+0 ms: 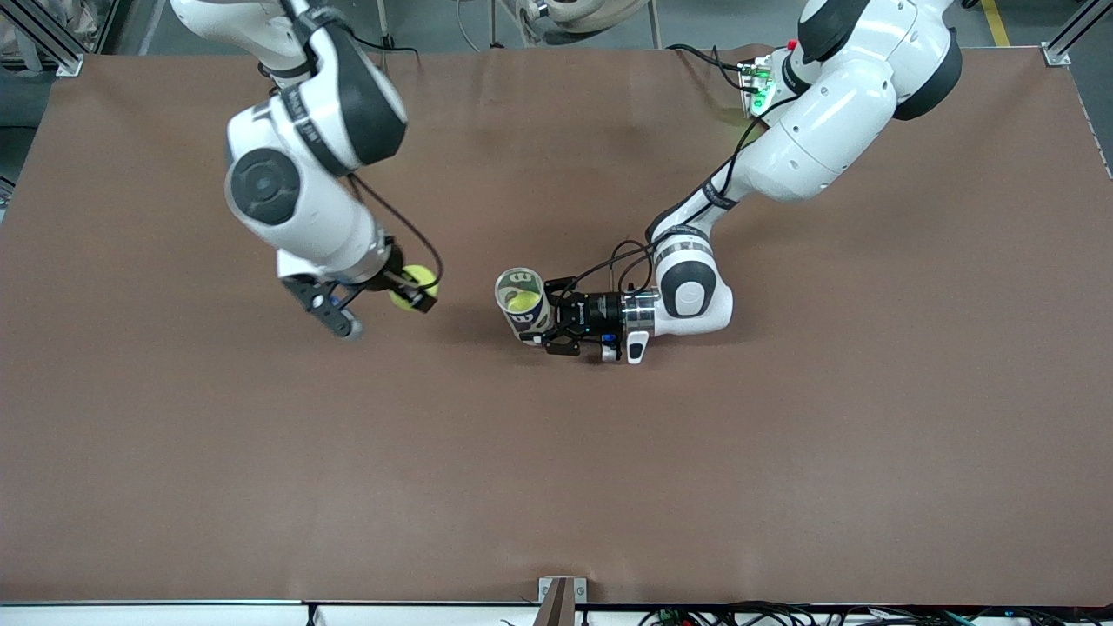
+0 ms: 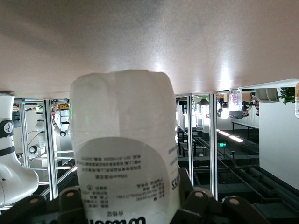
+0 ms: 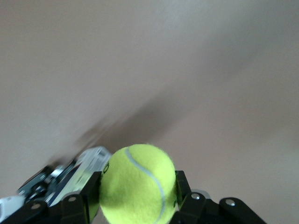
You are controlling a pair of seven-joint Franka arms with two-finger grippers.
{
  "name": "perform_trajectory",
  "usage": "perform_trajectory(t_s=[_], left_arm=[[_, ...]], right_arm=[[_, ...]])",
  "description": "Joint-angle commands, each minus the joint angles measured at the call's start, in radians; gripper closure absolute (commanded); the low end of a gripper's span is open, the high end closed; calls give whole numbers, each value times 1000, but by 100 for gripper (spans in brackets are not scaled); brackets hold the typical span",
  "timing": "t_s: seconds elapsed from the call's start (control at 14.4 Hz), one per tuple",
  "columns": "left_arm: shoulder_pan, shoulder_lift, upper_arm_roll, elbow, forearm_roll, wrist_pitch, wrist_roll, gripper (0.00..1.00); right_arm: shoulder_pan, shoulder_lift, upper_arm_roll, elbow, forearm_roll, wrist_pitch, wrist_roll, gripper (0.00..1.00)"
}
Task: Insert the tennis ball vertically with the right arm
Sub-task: 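Carry the second ball to the tube opening with the right gripper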
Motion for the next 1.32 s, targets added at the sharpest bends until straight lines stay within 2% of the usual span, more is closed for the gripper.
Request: perform_trajectory(t_s=[0.0, 0.35, 1.11, 1.18, 1.25], left_arm=[[3, 7, -4, 10, -25, -16, 19, 30], [3, 7, -4, 10, -25, -16, 19, 30], [3, 7, -4, 10, -25, -16, 23, 30], [3, 9, -6, 10, -25, -16, 30, 30], [3, 11, -4, 10, -25, -16, 32, 30]], right_arm=[[61, 23, -14, 92, 17, -13, 135, 100], [115, 124, -14, 205, 15, -7, 278, 100], [156, 195, -14, 241, 12, 26, 337, 99], [160, 198, -14, 241, 12, 27, 337, 95], [160, 198, -14, 241, 12, 27, 337, 76]])
